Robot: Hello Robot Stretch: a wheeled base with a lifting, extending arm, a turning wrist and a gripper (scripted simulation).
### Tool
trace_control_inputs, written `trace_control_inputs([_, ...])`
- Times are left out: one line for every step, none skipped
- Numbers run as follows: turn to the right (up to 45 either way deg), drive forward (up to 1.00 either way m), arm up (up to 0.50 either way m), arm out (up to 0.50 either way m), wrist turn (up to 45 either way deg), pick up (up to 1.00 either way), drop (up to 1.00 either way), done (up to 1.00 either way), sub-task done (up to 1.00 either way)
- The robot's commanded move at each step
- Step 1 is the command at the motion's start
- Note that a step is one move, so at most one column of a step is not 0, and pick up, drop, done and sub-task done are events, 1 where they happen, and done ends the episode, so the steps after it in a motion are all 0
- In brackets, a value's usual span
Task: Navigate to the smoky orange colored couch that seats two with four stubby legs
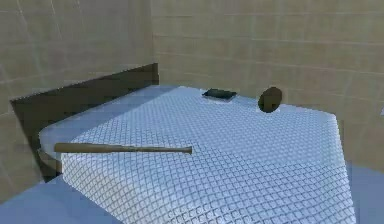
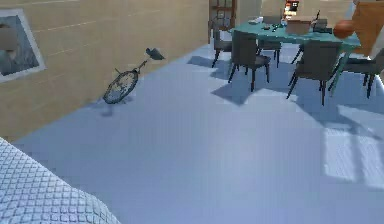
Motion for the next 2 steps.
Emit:
trace_control_inputs([45.0, 0.0, 0.0, 0.0, 0.0, 0.0, 0.0, 0.0, 0.0])
trace_control_inputs([45.0, 0.0, 0.0, 0.0, 0.0, 0.0, 0.0, 0.0, 0.0])
